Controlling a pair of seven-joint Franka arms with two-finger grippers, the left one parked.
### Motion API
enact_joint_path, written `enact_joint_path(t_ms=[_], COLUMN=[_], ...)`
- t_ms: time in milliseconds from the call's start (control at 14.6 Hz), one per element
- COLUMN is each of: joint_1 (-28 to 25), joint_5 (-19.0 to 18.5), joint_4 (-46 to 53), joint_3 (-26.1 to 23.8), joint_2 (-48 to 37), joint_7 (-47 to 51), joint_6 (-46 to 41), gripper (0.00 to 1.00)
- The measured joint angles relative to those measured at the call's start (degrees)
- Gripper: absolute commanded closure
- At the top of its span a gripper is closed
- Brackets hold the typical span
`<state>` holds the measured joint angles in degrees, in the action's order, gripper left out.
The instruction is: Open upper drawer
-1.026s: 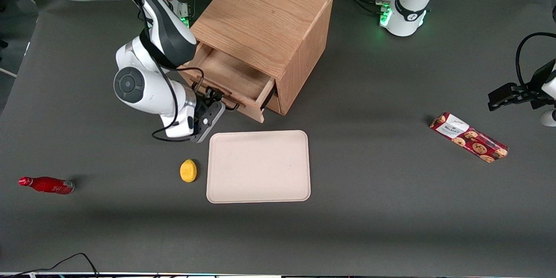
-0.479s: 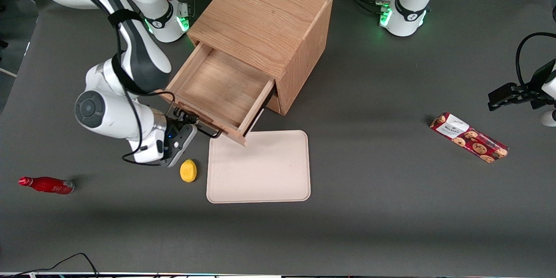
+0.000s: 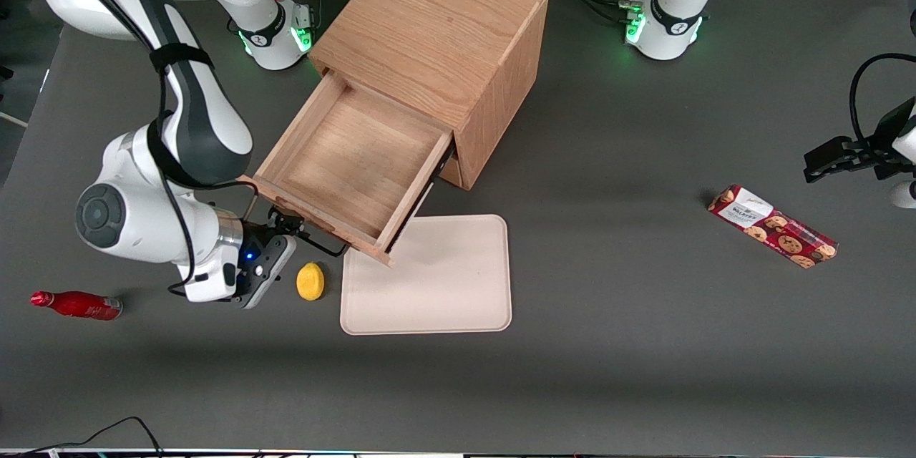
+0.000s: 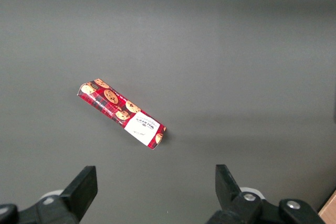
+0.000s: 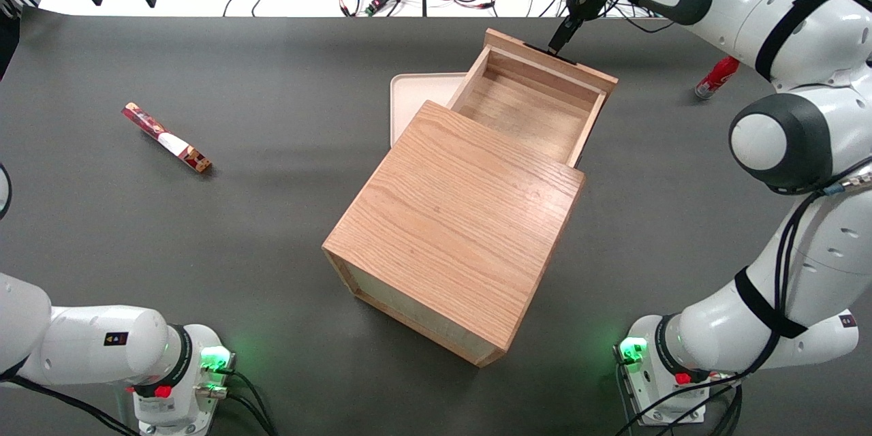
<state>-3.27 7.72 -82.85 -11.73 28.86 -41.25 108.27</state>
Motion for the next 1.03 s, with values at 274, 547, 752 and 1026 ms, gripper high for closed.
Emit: enact_joint_path(t_ms=[274, 547, 752, 1026], joint_1=[0.0, 0.0, 0.0, 0.0], joint_5=[-0.6, -0.6, -0.8, -3.5], joint_4=[6.2, 11.8, 11.6, 0.3], joint_3=[0.7, 1.0, 2.8, 7.3], joint_2=[1.1, -2.0, -8.9, -24.3], joint_7=[-0.1, 0.8, 10.6, 22.5], joint_6=[-6.2, -14.5, -22.2, -26.4], gripper=[0.00, 0.00, 0.00, 0.00])
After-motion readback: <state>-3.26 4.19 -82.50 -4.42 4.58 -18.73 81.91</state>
